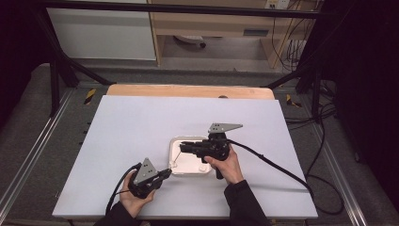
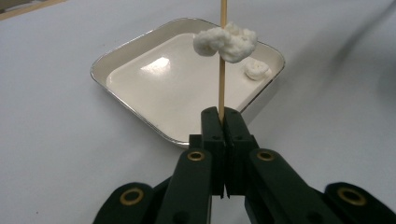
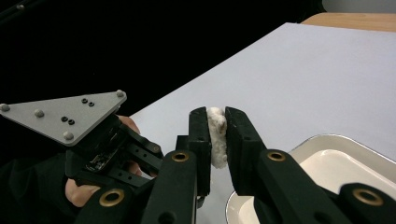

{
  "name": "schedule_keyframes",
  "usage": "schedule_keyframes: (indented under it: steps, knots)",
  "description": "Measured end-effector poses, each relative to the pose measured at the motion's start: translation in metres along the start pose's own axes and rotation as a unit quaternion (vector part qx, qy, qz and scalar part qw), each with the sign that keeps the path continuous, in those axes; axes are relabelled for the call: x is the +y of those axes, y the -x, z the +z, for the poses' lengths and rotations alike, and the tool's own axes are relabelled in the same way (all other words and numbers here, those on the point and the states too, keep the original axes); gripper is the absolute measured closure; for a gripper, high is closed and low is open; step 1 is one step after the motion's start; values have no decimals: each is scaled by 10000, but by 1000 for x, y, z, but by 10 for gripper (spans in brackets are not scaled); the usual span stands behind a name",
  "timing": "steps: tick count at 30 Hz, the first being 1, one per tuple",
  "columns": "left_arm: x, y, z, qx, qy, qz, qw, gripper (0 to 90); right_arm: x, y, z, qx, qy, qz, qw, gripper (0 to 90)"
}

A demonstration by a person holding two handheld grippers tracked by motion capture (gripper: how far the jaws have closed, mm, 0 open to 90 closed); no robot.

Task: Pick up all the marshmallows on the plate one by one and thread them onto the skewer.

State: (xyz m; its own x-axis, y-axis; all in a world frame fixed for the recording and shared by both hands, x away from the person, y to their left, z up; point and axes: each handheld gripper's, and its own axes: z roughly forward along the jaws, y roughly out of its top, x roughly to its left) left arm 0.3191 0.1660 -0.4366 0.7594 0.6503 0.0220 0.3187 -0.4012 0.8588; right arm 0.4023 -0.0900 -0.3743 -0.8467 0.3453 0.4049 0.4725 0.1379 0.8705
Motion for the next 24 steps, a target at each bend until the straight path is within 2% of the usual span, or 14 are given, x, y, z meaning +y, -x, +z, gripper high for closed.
schedule_keyframes:
  steps: [20, 21, 22, 23, 24]
  knots:
    - [1, 0, 0, -28, 49, -32, 10000, 892, -6, -2, 5, 39, -34, 25, 10000, 816]
    - [3, 0, -2, -82, 187, -53, 9998, 892, -8, -2, 6, 45, -114, 30, 9999, 814]
    - [7, 2, -3, -62, 227, -7, 9997, 891, -11, -1, 10, 85, -334, 62, 9994, 813]
    - [9, 3, -3, -11, 222, 66, 9997, 891, -16, -1, 15, 86, -409, 56, 9991, 811]
    - [9, 2, -2, 12, 221, 47, 9997, 891, -19, 0, 17, 114, -386, 87, 9992, 811]
